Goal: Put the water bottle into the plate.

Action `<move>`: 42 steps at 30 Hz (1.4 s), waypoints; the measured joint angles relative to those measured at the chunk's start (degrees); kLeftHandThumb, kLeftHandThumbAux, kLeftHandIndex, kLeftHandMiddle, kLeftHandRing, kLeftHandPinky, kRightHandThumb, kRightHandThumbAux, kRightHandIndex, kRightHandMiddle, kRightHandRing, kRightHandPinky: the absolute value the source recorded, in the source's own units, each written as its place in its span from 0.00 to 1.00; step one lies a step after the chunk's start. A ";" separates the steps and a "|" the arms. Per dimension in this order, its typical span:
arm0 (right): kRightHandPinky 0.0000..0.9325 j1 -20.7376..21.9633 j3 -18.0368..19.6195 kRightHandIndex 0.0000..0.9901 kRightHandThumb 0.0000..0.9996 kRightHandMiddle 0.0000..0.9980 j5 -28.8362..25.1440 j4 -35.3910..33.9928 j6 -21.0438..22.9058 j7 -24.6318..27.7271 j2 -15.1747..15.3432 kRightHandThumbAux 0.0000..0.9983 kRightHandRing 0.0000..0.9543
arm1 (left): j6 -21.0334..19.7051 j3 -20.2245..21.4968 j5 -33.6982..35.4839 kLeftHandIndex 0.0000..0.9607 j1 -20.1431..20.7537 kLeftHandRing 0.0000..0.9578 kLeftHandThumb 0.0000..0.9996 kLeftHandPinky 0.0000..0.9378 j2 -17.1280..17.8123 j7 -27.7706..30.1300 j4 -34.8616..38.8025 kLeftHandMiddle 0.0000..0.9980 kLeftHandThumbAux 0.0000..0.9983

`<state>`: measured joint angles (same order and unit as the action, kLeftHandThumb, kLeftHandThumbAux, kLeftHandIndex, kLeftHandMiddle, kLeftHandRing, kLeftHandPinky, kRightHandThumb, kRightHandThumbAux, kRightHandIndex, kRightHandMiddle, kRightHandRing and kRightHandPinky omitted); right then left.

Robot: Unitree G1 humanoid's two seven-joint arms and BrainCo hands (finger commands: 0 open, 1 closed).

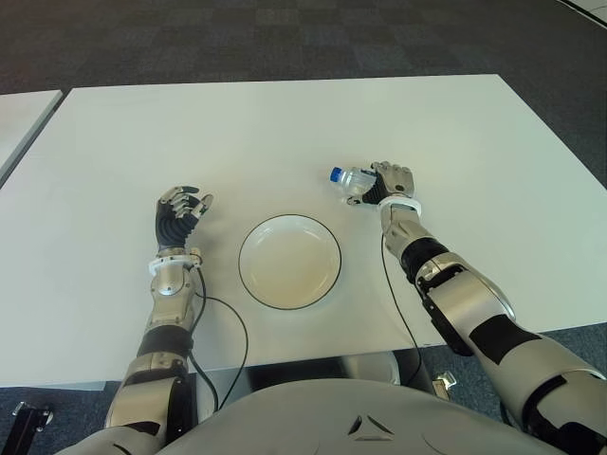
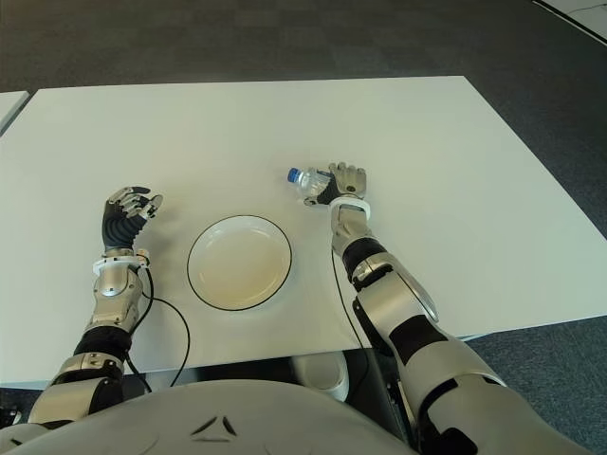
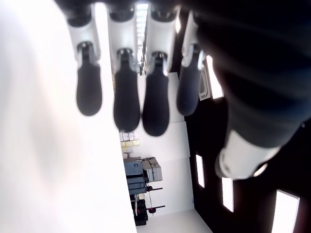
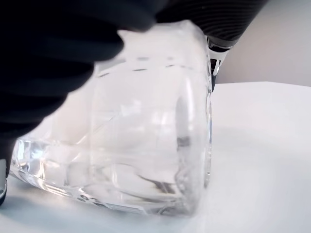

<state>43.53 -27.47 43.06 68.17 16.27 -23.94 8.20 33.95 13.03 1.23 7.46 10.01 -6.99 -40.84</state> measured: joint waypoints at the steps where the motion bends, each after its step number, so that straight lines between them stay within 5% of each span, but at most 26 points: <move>1: 0.71 0.03 0.28 0.41 0.70 0.58 -0.42 0.20 0.01 -0.61 -0.17 0.68 0.63 | -0.01 0.02 0.02 0.45 0.00 0.63 0.71 0.61 0.00 0.00 0.00 0.63 0.71; 15: 0.83 0.84 2.58 0.44 0.71 0.76 -3.96 1.98 0.00 -2.80 -0.67 0.71 0.78 | 1.46 0.02 0.00 0.45 0.04 0.64 0.71 0.63 0.47 0.05 -0.88 0.63 0.72; 31: 0.84 2.07 6.19 0.44 0.71 0.78 -8.12 2.05 -0.28 1.00 -0.28 0.72 0.80 | 1.26 0.11 0.78 0.45 0.18 0.62 0.71 0.61 0.73 0.95 -1.57 0.62 0.71; 42: 0.86 1.73 10.65 0.44 0.71 0.77 -13.23 0.69 -5.62 4.89 1.45 0.72 0.81 | 1.71 0.30 1.63 0.45 0.19 0.64 0.71 0.63 0.53 0.95 -1.67 0.64 0.71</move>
<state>45.26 -16.82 29.83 68.86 10.65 -19.06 9.64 35.66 13.33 2.86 7.65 10.54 -6.05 -42.51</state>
